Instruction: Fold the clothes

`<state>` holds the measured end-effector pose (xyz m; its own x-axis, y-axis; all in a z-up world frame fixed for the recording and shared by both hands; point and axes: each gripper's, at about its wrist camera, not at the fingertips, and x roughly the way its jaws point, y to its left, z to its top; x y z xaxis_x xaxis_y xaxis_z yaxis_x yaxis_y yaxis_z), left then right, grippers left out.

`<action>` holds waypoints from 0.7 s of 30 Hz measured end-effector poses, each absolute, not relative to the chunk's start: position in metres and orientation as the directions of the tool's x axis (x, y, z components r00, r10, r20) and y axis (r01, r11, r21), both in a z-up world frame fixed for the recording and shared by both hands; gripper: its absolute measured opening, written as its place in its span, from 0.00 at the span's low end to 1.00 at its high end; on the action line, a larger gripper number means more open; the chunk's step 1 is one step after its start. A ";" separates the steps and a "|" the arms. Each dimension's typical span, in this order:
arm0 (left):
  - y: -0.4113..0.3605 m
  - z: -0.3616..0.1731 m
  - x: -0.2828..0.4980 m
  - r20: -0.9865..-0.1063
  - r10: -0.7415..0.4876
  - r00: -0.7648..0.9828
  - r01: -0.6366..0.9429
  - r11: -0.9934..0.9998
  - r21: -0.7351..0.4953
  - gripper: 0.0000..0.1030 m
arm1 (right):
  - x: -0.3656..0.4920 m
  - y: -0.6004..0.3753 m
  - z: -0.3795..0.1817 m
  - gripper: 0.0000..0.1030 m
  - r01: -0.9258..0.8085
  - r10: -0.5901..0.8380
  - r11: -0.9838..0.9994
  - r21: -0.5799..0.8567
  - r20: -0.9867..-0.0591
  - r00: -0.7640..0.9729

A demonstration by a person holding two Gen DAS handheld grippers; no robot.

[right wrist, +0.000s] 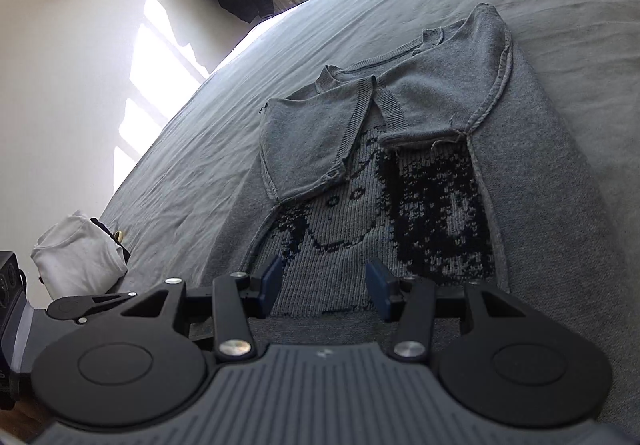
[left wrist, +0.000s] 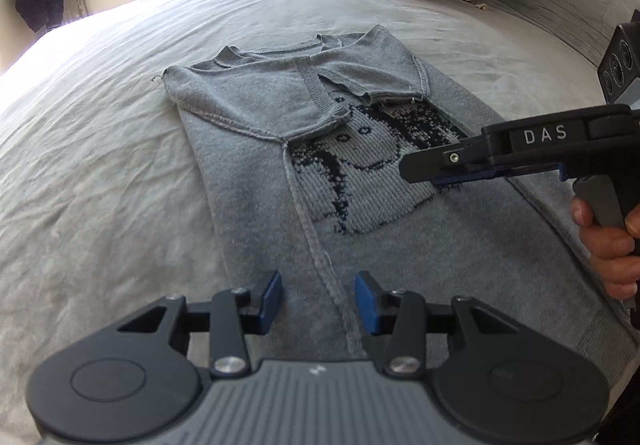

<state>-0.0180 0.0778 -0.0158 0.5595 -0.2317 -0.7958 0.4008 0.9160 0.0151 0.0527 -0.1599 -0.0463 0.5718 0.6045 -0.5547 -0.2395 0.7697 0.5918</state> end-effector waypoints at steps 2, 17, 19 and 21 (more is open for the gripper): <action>0.075 -0.017 -0.035 -0.800 -0.208 0.563 0.392 0.919 0.038 0.40 | 0.047 -0.158 -0.049 0.49 -0.251 0.630 0.749 0.613 -0.540 0.558; 0.111 0.015 -0.088 -0.666 -0.250 0.703 0.165 0.968 -0.189 0.05 | 0.042 -0.154 -0.085 0.26 0.009 0.750 0.413 0.911 -0.346 0.564; 0.120 0.020 -0.086 -0.643 -0.291 0.708 0.151 0.952 -0.264 0.05 | 0.042 -0.149 -0.091 0.21 0.089 0.759 0.350 0.933 -0.338 0.556; 0.124 0.022 -0.085 -0.636 -0.315 0.705 0.146 0.941 -0.305 0.05 | 0.040 -0.143 -0.101 0.19 0.167 0.783 0.238 0.957 -0.290 0.550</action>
